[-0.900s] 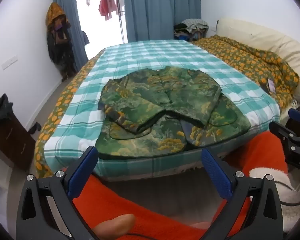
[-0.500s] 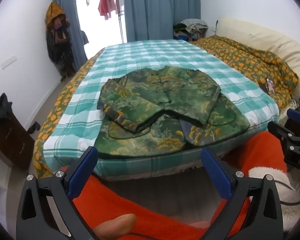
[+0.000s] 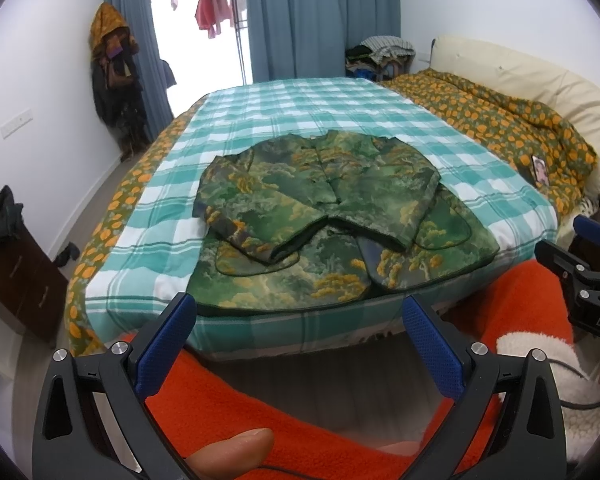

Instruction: Fold large clothes

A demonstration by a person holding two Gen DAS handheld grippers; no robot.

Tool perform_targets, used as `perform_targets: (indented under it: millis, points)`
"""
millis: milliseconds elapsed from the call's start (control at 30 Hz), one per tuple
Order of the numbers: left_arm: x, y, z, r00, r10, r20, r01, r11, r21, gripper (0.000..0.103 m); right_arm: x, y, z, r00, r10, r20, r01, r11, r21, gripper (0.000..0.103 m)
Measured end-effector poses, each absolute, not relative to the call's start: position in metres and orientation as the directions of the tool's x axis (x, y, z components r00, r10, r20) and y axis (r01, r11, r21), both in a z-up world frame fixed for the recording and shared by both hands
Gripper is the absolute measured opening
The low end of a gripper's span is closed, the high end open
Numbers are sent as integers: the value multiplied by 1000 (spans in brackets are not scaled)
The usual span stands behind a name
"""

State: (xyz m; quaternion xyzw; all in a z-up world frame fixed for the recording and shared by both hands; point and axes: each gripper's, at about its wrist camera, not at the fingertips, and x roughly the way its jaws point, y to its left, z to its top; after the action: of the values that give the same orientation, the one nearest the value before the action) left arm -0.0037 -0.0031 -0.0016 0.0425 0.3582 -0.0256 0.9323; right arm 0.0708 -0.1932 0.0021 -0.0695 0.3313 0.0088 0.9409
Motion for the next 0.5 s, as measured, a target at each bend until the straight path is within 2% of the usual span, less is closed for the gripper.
perform_targets:
  millis: [500]
  points:
    - [-4,-3,-2,741,-18,-671,78,995,60,102,69,-194,1,780,-29,-624,-63,990,-125,88]
